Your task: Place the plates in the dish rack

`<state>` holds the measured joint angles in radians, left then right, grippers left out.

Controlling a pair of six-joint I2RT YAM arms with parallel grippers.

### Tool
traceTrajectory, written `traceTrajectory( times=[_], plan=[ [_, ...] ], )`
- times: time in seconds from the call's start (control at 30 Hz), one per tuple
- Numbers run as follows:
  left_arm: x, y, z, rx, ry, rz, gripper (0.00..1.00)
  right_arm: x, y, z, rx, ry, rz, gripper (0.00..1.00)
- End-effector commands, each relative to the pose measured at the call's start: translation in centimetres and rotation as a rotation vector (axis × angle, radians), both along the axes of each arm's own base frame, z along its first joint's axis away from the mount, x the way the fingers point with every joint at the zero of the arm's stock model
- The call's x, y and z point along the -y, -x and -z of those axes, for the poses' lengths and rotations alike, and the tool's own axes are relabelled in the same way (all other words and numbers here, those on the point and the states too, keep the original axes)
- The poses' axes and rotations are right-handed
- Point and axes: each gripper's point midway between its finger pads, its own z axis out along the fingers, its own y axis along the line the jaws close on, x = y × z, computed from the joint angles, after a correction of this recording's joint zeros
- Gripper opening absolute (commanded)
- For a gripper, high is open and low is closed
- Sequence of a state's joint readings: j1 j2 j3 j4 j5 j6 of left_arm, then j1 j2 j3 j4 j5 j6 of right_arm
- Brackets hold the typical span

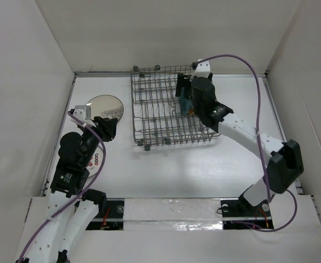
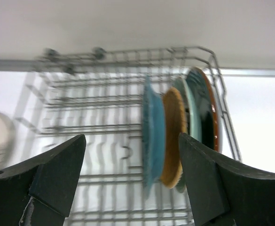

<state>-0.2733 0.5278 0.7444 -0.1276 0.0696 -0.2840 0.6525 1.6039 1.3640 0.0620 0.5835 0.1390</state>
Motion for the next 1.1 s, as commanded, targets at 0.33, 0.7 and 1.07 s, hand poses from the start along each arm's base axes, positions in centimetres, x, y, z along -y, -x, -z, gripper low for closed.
traceTrajectory(
  times=[0.33,0.7,1.07],
  plan=[
    [-1.0,-4.0,1.7,-0.142,0.136,-0.166,0.22,-3.4,15.2,-3.1,0.081,-0.323,-0.453,0.00],
    [-4.3,-8.2,6.8,-0.194,0.485,-0.417,0.00,-3.5,20.6,-1.2,0.055,-0.441,-0.644,0.00],
    [-13.8,-10.7,13.8,-0.266,0.669,-0.616,0.60,-3.8,21.2,0.5,0.030,-0.489,-0.658,0.04]
  ],
)
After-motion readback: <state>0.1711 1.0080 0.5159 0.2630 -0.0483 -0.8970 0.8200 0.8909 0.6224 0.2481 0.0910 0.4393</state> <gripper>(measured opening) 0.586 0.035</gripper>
